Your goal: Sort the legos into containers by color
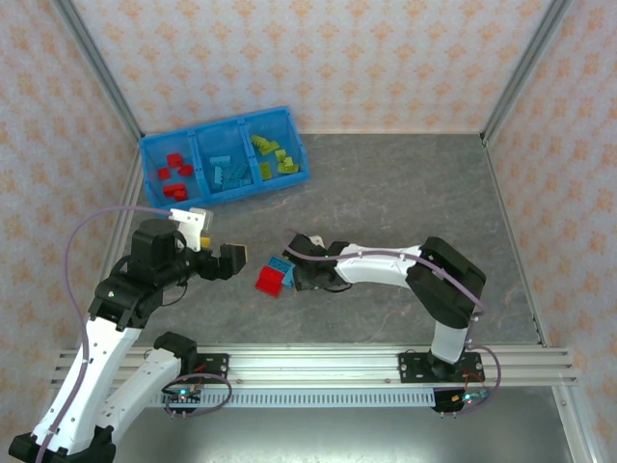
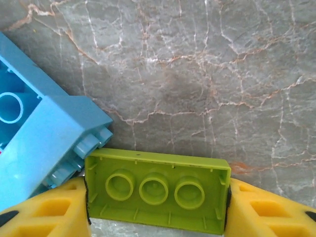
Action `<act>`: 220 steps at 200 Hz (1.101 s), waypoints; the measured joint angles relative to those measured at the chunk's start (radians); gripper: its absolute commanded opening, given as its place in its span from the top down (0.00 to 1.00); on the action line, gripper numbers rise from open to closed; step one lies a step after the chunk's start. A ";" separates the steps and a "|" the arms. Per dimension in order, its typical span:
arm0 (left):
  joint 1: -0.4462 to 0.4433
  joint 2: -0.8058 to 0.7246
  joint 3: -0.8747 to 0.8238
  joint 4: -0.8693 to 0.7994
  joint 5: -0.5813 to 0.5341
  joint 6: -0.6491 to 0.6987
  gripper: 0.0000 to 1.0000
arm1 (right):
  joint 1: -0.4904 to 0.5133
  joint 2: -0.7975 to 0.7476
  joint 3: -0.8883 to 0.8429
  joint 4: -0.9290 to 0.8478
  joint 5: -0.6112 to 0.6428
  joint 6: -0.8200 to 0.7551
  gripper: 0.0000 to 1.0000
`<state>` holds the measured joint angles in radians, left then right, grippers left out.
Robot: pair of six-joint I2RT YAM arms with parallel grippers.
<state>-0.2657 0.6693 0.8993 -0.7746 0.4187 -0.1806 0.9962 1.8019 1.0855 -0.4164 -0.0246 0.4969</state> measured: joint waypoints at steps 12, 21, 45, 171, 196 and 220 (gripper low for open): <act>0.000 0.000 0.000 0.000 0.000 0.000 0.00 | 0.000 -0.013 -0.013 0.006 0.020 0.001 0.46; 0.000 0.000 0.000 0.000 0.000 0.000 0.00 | 0.000 -0.037 -0.032 0.007 0.034 0.001 0.45; 0.000 -0.002 0.000 0.000 0.000 0.000 0.00 | -0.003 -0.136 -0.054 0.000 0.096 -0.004 0.44; -0.001 -0.017 0.000 0.000 -0.008 0.000 0.00 | -0.049 -0.115 0.053 0.005 0.112 0.041 0.32; -0.001 -0.016 0.000 0.000 -0.007 0.000 0.00 | 0.005 -0.138 -0.025 -0.094 0.076 0.267 0.25; -0.001 -0.009 0.000 0.000 -0.007 0.000 0.00 | 0.030 -0.148 -0.033 -0.124 0.044 0.472 0.12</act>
<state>-0.2665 0.6605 0.8993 -0.7750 0.4118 -0.1806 1.0264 1.6539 1.0527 -0.5407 0.0196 0.9688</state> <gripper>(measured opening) 0.998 0.838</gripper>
